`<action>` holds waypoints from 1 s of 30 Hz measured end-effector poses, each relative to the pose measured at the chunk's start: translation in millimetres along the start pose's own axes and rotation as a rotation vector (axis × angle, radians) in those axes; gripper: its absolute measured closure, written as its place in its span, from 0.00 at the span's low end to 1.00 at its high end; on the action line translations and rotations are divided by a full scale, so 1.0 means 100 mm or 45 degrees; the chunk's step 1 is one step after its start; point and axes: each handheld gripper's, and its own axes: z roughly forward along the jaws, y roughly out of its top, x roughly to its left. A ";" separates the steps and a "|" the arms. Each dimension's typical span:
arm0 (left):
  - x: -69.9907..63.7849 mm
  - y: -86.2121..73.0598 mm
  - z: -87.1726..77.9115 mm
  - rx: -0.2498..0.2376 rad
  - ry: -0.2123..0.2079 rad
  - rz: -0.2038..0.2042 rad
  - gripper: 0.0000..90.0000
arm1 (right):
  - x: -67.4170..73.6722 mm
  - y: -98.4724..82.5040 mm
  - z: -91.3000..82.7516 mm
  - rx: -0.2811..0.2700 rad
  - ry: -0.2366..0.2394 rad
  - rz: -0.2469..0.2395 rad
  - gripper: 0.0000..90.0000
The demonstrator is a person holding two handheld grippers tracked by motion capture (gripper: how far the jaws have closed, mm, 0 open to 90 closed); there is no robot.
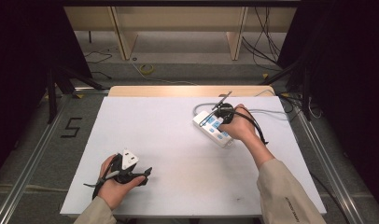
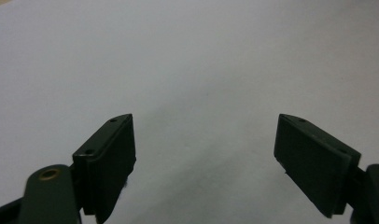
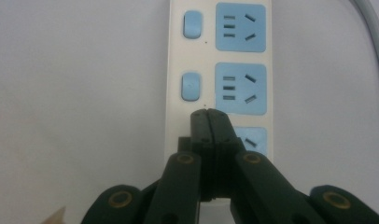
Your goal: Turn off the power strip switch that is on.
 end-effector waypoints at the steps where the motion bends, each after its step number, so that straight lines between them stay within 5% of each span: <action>1: 0.00 0.00 0.00 0.000 0.000 0.001 0.23 | 0.00 0.00 0.00 0.003 0.003 0.001 1.00; 30: -0.01 0.00 0.00 -0.001 -0.002 -0.003 0.23 | 0.02 -0.03 0.12 0.066 0.042 0.007 1.00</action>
